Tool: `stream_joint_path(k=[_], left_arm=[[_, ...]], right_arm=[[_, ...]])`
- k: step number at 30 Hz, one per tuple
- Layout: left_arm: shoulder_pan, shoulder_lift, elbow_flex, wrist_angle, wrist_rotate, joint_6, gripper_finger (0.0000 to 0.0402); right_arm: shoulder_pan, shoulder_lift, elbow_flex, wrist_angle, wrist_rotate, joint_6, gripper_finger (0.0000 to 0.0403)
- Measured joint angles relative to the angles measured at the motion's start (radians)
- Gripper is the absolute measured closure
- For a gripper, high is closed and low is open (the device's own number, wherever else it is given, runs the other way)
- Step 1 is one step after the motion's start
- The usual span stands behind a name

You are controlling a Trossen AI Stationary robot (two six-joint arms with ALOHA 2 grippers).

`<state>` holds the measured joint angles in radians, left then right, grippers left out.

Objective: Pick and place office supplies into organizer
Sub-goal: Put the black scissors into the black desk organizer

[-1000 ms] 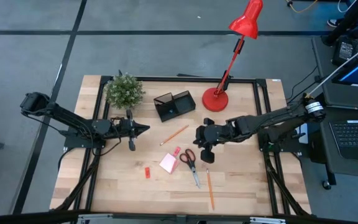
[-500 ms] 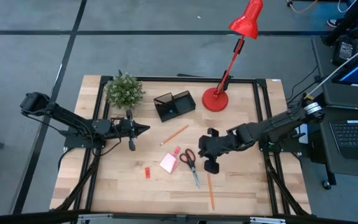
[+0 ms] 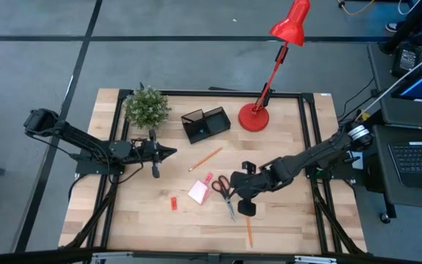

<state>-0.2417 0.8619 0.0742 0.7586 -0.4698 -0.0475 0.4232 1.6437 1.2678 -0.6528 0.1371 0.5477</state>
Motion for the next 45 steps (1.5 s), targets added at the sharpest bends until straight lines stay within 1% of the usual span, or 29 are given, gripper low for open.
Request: stream_joint_path(k=[5,13,17,23,28,33,39,45], left_arm=[[0.0,0.0,0.0,0.0,0.0,0.0,0.04],[0.0,0.0,0.0,-0.003,0.0,0.0,0.0401],[0.0,0.0,0.0,-0.012,0.0,0.0,0.0399],[0.0,0.0,0.0,-0.041,0.001,-0.008,0.04],[0.0,0.0,0.0,-0.044,0.003,-0.01,0.0399],[0.0,0.0,0.0,-0.048,0.005,-0.01,0.04],[0.0,0.0,0.0,-0.048,0.005,-0.01,0.04],[0.0,0.0,0.0,-0.052,0.005,-0.01,0.0399]], right_arm=[[-0.017,0.077,0.06,-0.055,0.0,-0.008,0.0397],[-0.101,0.127,0.071,-0.055,0.003,-0.014,0.0363],[-0.142,0.152,0.071,-0.047,0.003,-0.044,0.0339],[-0.179,0.202,0.071,-0.038,0.0,-0.057,0.0291],[-0.197,0.246,0.071,-0.02,-0.022,-0.058,0.0256],[-0.22,0.279,0.071,-0.019,-0.077,-0.058,0.0226],[-0.241,0.317,0.071,-0.013,-0.08,-0.059,0.0199],[-0.245,0.348,0.071,0.018,-0.079,-0.087,0.0185]])
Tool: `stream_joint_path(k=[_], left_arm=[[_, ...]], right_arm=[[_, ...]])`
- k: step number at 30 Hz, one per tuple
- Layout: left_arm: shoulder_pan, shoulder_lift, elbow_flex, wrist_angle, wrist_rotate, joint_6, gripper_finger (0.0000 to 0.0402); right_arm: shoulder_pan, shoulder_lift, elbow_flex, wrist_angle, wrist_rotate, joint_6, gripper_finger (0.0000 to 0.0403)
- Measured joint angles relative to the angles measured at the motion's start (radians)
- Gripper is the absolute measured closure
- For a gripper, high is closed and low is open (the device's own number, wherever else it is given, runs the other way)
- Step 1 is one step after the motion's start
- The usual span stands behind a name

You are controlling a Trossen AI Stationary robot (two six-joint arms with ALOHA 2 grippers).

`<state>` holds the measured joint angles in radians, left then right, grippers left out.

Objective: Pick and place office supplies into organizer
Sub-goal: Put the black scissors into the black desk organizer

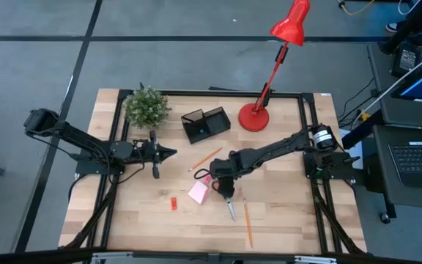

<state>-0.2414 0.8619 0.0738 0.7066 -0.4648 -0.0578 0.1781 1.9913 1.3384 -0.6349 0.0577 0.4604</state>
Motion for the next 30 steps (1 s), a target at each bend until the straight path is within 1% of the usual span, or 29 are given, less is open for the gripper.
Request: stream_joint_path(k=[7,30], left_arm=[[0.0,0.0,0.0,0.0,0.0,0.0,0.0399],[0.0,0.0,0.0,-0.008,0.014,0.0,0.04]], right_arm=[[-0.004,0.017,-0.002,0.005,-0.003,-0.001,0.0183],[-0.011,0.008,0.005,0.011,0.0,-0.076,0.0182]])
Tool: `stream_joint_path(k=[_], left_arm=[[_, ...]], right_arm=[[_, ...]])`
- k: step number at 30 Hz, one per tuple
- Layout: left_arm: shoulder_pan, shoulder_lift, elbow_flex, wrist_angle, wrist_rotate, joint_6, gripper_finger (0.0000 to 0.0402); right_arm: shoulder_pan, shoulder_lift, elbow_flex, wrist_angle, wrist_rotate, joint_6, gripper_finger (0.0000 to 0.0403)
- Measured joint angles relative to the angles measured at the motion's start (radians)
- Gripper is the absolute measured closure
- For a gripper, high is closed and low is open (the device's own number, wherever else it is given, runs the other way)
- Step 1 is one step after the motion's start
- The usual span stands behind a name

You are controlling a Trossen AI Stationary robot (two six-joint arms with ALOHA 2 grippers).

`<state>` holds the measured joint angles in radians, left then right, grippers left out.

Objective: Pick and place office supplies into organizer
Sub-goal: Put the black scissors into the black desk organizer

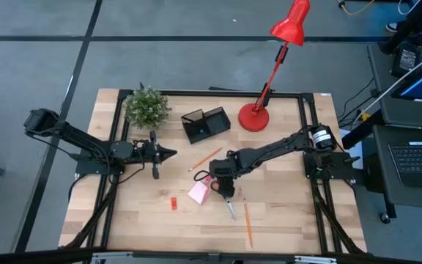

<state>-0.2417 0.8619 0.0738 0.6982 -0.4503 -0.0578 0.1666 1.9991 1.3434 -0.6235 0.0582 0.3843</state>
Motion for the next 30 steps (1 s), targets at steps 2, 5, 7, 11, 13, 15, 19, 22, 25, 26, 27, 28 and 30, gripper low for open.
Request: stream_joint_path(k=[2,5,7,11,13,15,19,22,25,26,27,28,30], left_arm=[[0.0,0.0,0.0,0.0,0.0,0.0,0.04],[0.0,0.0,0.0,0.0,0.0,0.0,0.0399],[0.0,0.0,0.0,0.0,0.0,0.0,0.0399],[0.0,0.0,0.0,0.0,0.0,0.0,0.04],[0.0,0.0,0.0,0.0,0.0,0.0,0.04],[0.0,0.0,0.0,-0.001,0.0,0.0,0.0399],[0.0,0.0,0.0,-0.002,0.0,0.0,0.04],[0.0,0.0,0.0,-0.002,0.0,0.0,0.04],[0.0,0.0,0.0,-0.002,0.0,0.0,0.0399],[0.0,0.0,0.0,-0.003,0.0,0.0,0.0399],[0.0,0.0,0.0,-0.003,0.0,0.0,0.04],[0.0,0.0,0.0,-0.003,0.0,0.0,0.04],[0.0,0.0,0.0,-0.003,0.0,0.0,0.04]], right_arm=[[-0.008,0.0,0.0,0.002,0.002,0.0,0.0182],[-0.02,0.0,0.0,0.004,0.012,-0.006,0.0182],[-0.022,0.002,0.0,0.006,0.015,-0.025,0.0182],[-0.022,0.018,0.0,0.029,0.006,-0.049,0.0182],[-0.022,0.019,0.0,0.032,-0.008,-0.048,0.0182],[-0.022,0.018,0.0,0.032,-0.008,-0.048,0.0182],[-0.023,0.019,-0.002,0.035,-0.007,-0.049,0.0182],[-0.026,0.03,-0.02,0.046,-0.004,-0.048,0.0183],[-0.026,0.048,-0.033,0.057,-0.003,-0.048,0.0182],[-0.026,0.055,-0.033,0.054,-0.002,-0.048,0.0182],[-0.026,0.058,-0.033,0.054,-0.002,-0.048,0.0182],[-0.026,0.061,-0.033,0.055,-0.002,-0.048,0.0183],[-0.026,0.062,-0.034,0.059,-0.002,-0.047,0.0184]])
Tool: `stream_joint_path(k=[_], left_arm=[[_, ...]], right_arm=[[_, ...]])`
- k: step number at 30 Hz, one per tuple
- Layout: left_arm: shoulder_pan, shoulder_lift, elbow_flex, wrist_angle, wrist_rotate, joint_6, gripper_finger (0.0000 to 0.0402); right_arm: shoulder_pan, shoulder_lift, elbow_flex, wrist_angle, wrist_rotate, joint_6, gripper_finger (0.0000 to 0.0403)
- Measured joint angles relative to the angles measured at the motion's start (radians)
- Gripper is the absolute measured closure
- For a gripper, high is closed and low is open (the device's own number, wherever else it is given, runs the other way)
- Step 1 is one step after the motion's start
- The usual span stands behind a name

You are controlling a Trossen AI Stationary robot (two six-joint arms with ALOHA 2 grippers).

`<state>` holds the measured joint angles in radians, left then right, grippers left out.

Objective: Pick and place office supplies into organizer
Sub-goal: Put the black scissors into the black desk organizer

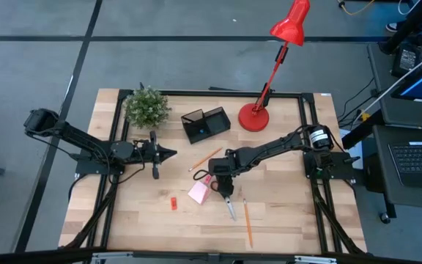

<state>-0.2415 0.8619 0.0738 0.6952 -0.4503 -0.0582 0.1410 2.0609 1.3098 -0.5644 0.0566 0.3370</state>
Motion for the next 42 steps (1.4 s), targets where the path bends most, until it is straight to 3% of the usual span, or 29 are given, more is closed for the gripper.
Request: stream_joint_path(k=[5,18,26,31,36,42], left_arm=[[0.0,0.0,0.0,0.0,0.0,0.0,0.0399],[0.0,0.0,0.0,0.0,0.0,0.0,0.04],[0.0,0.0,0.0,0.0,0.0,0.0,0.04],[0.0,0.0,0.0,0.0,0.0,0.0,0.0399],[0.0,0.0,0.0,0.003,0.0,0.0,0.04],[0.0,0.0,-0.001,0.025,0.0,0.0,0.0401]], right_arm=[[-0.001,-0.001,0.033,-0.034,-0.003,-0.004,0.022],[-0.001,0.002,0.064,-0.069,-0.007,-0.054,0.0383],[0.005,0.002,0.064,-0.071,0.017,-0.058,0.0387],[0.025,-0.006,0.063,-0.08,0.119,-0.085,0.0387],[0.052,-0.042,0.06,-0.095,0.303,-0.111,0.0388],[0.079,-0.106,0.061,-0.096,0.417,-0.112,0.0388]])
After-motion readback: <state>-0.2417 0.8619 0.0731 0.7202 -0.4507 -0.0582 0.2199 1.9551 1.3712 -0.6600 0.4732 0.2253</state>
